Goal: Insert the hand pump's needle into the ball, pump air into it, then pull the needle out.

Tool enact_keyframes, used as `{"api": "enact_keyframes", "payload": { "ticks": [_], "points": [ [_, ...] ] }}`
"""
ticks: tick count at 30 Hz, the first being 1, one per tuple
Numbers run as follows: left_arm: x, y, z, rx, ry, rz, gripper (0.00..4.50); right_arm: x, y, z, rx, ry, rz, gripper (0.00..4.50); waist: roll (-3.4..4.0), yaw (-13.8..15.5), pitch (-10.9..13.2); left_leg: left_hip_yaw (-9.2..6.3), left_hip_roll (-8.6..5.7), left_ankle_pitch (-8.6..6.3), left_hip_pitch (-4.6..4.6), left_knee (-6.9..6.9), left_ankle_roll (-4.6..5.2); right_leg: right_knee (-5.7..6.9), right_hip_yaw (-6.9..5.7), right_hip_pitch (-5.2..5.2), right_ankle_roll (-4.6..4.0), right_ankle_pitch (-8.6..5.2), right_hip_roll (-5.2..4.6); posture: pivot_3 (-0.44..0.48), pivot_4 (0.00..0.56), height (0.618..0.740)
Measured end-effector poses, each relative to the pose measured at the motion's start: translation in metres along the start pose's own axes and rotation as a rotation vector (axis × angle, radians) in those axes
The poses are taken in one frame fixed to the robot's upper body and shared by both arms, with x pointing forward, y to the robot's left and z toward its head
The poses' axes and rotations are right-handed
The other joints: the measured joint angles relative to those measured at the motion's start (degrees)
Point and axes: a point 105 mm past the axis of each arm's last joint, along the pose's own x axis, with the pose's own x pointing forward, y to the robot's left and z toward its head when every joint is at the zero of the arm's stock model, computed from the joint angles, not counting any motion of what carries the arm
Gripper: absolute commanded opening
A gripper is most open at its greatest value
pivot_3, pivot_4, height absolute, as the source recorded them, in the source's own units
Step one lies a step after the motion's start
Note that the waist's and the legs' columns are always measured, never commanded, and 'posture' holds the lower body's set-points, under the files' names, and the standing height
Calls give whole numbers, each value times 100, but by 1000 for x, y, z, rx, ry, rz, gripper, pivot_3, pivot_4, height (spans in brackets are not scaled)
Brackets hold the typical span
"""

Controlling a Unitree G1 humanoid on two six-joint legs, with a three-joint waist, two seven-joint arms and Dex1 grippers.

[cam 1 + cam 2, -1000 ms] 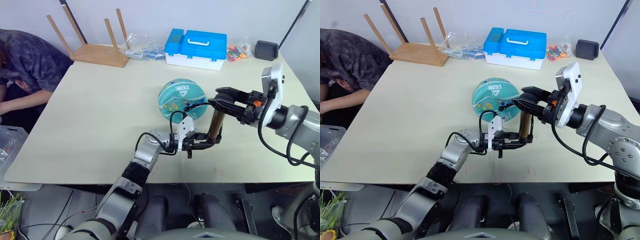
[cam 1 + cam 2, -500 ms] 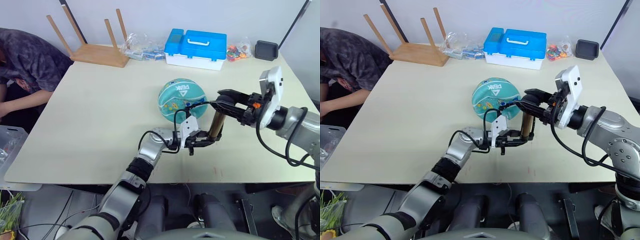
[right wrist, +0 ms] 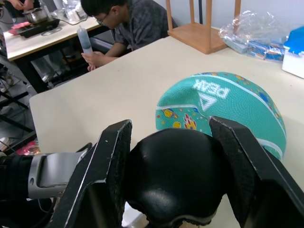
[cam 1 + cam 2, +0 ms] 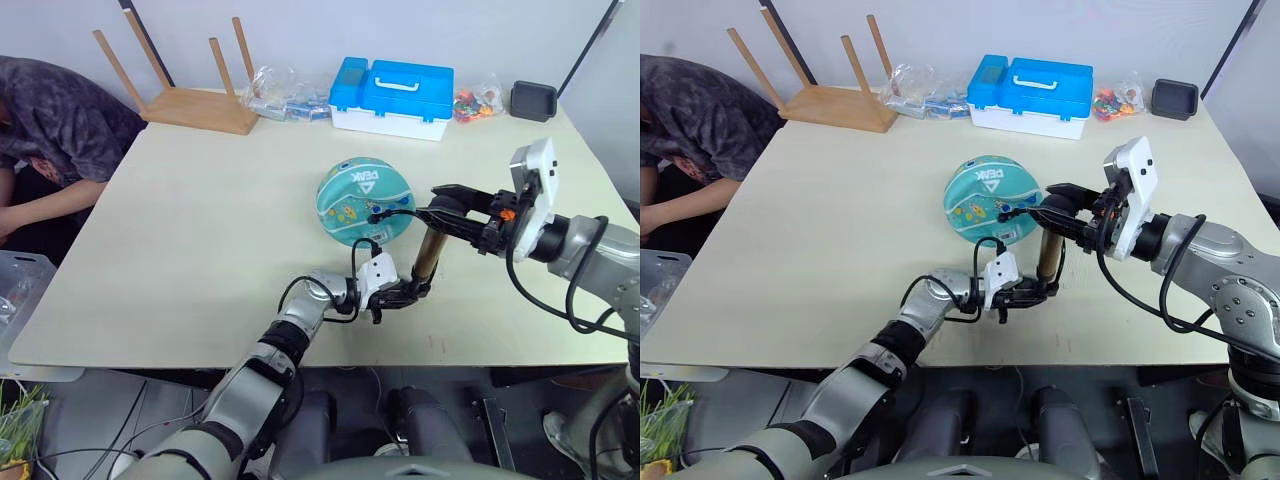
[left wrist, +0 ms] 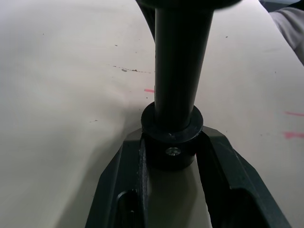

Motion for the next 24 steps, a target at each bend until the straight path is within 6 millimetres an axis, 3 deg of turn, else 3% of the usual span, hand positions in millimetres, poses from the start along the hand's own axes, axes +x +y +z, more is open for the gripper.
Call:
{"api": "enact_keyframes", "payload": {
  "ticks": [13, 24],
  "points": [
    [1, -1, -6, 34, 2, 2, 954, 2, 4, 3, -21, 8, 32, 2074, -7, -3, -17, 1, 1, 0, 6, 0, 0, -1, 2, 4, 5, 2, 0, 0, 150, 740],
    [1, -2, -7, 45, -1, 10, 954, -2, 14, 40, -64, -12, 91, 2074, -10, -1, -23, 1, 4, 0, 6, 0, 0, -1, 1, 4, 5, 2, -1, 0, 150, 740]
  ]
}}
